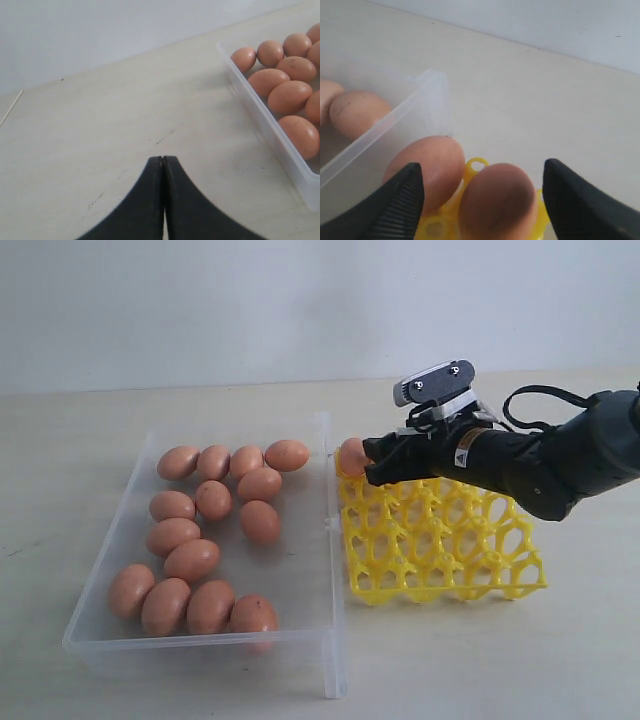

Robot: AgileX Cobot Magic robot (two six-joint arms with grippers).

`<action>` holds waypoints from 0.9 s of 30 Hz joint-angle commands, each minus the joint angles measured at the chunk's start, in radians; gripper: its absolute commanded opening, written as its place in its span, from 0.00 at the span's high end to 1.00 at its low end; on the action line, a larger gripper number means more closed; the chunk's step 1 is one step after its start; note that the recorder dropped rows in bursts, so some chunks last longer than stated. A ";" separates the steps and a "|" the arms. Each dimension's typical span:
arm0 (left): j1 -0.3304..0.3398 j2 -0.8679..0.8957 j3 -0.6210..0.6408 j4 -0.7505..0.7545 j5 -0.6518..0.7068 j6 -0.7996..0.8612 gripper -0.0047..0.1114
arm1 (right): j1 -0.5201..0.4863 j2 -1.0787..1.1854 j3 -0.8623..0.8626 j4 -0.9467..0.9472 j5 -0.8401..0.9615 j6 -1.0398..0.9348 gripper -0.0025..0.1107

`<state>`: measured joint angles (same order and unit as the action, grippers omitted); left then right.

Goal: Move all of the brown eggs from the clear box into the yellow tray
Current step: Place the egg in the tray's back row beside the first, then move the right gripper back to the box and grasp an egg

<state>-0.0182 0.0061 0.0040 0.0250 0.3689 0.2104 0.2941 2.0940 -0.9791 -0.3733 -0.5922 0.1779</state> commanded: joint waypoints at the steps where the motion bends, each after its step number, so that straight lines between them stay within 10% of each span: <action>1: -0.002 -0.006 -0.004 0.000 -0.008 -0.005 0.96 | -0.005 -0.035 -0.006 0.003 0.096 0.006 0.39; 11: -0.002 -0.006 -0.004 0.000 -0.008 -0.005 0.96 | 0.105 -0.392 -0.039 0.006 0.633 0.267 0.39; 18: -0.002 -0.006 -0.004 0.000 -0.008 -0.005 0.96 | 0.334 -0.370 -0.214 0.504 1.015 -0.289 0.41; 27: -0.002 -0.006 -0.004 0.000 -0.008 -0.005 0.96 | 0.415 -0.075 -0.592 0.639 1.282 -0.206 0.41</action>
<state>-0.0182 0.0061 0.0040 0.0250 0.3689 0.2104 0.6976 1.9402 -1.4539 0.2738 0.5899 -0.0767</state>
